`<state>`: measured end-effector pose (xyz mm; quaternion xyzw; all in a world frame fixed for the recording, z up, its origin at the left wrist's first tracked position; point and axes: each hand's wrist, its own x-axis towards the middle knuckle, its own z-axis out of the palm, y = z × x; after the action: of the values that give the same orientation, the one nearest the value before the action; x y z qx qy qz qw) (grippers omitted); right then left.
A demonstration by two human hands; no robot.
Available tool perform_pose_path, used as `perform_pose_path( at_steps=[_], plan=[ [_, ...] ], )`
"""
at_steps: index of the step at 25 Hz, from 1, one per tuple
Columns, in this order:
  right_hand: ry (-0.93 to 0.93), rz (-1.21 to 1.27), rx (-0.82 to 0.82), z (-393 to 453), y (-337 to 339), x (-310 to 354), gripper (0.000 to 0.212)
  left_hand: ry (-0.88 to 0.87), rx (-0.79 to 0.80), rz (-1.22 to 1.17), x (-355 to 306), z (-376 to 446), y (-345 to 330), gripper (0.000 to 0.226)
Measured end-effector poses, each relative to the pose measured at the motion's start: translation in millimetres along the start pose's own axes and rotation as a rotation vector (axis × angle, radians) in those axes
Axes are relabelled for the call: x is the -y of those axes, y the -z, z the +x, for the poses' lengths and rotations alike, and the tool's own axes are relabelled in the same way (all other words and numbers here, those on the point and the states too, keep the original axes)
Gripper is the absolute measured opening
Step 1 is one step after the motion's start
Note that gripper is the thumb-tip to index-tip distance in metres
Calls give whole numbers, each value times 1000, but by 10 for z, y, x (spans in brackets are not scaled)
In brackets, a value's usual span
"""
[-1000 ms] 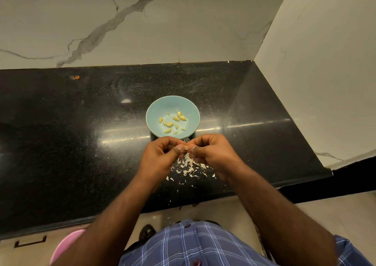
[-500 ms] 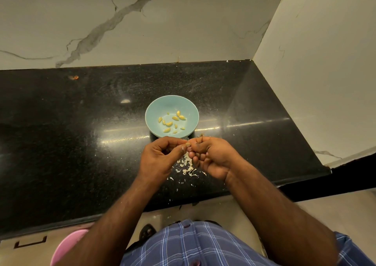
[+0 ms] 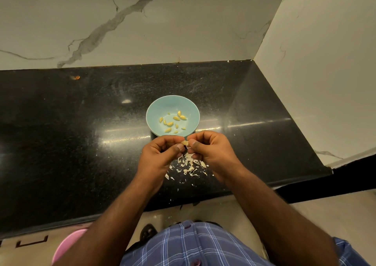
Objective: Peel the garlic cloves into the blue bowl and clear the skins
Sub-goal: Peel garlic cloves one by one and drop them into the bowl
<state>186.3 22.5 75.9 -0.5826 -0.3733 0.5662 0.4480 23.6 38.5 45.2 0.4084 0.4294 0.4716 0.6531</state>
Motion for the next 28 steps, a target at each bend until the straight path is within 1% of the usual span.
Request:
perform_pose_path(
  at_steps=[4, 8, 11, 20, 24, 28],
  plan=[
    [76, -83, -29, 26, 79, -10, 16, 66, -19, -71, 3, 20, 11, 16],
    [175, -140, 43, 21, 127, -2, 21, 75, -16, -42, 13, 40, 29, 15],
    [211, -146, 43, 27, 130, -1, 22, 87, -10, -44, 7, 40, 17, 14],
    [218, -89, 55, 48, 115, -26, 20, 229, 9, -232, -35, 50, 5, 15],
    [142, 52, 66, 39, 93, -14, 20, 299, 36, -309, -51, 56, 14, 18],
    [61, 146, 30, 59, 64, -14, 16, 306, 49, -314, -55, 50, 5, 17]
  ],
)
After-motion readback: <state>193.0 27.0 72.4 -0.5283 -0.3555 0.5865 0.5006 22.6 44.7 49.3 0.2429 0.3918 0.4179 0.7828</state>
